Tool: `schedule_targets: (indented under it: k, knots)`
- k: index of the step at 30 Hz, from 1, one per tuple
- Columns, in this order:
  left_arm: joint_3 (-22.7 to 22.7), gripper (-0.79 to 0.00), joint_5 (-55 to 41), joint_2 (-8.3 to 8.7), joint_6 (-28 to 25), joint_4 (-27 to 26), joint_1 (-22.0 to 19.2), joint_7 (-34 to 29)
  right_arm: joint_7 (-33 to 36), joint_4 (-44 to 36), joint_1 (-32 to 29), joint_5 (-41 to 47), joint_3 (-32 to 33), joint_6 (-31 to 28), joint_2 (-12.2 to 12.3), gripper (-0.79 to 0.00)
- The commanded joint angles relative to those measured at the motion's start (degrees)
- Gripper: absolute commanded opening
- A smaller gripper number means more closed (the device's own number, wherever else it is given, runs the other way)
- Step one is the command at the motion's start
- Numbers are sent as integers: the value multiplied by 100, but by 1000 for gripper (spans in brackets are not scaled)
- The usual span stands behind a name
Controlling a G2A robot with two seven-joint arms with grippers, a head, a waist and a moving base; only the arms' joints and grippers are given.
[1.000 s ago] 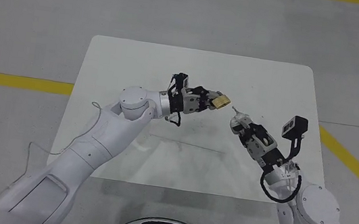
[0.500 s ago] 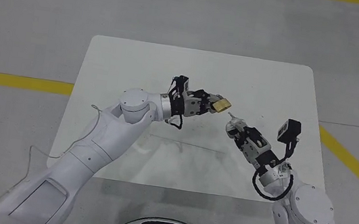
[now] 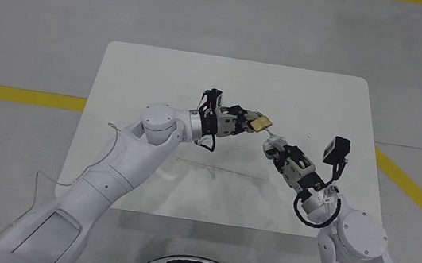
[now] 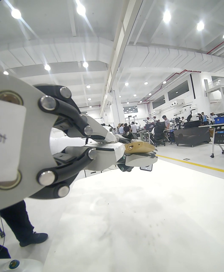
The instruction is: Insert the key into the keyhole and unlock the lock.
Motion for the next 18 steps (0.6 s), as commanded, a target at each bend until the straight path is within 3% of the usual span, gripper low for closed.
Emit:
schedule_targets:
  k: [1,18]
  knots:
    - [-26,-785,26,3,0,-20,22,-1,-17,12,11,-4,-21,4,-3,-785]
    - [-178,-785,250,30,7,-262,238,-37,-186,-24,-40,-92,-165,-39,-24,-785]
